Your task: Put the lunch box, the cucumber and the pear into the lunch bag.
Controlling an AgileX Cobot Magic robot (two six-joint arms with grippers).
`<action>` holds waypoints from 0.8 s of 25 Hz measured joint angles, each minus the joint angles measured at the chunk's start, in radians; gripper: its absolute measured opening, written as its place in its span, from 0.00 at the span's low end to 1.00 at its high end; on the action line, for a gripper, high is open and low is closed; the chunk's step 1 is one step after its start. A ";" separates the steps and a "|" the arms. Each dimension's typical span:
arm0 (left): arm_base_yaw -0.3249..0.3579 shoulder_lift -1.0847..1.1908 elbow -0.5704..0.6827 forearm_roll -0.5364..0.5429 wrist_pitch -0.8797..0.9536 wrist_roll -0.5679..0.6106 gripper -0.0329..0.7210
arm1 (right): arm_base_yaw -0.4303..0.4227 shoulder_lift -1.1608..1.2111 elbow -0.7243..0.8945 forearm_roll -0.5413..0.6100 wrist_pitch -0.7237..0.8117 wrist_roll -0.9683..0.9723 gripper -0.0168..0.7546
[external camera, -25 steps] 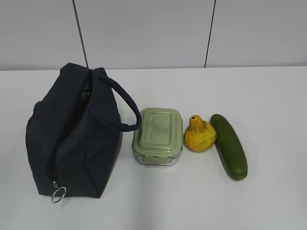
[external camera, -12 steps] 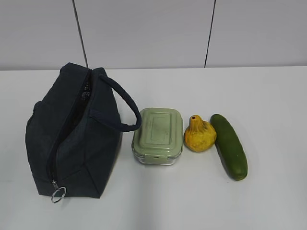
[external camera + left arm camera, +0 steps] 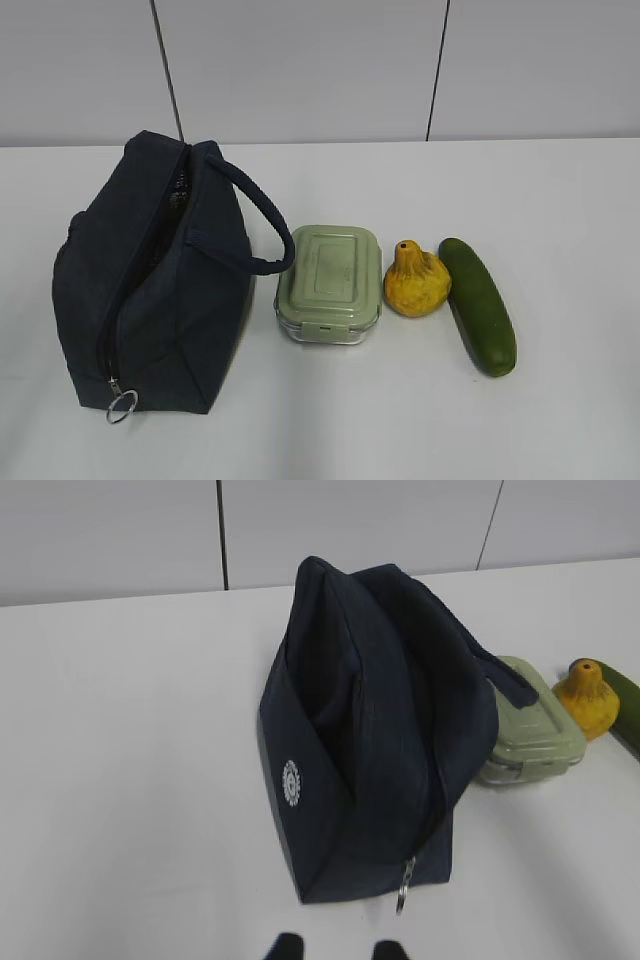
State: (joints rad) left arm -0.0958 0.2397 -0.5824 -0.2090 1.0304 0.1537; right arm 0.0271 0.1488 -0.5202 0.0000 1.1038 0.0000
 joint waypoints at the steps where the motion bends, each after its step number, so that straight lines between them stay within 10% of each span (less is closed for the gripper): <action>1: -0.002 0.052 -0.014 -0.010 -0.018 0.000 0.28 | 0.000 0.052 -0.007 0.009 -0.019 0.000 0.11; 14: -0.019 0.651 -0.287 -0.216 -0.016 0.090 0.47 | 0.000 0.676 -0.205 0.264 -0.161 -0.135 0.53; 20: -0.019 0.843 -0.291 -0.240 -0.041 0.175 0.57 | 0.000 0.927 -0.303 0.331 -0.151 -0.207 0.58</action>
State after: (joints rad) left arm -0.1143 1.0822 -0.8731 -0.4494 0.9897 0.3292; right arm 0.0271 1.0753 -0.8227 0.3314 0.9525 -0.2075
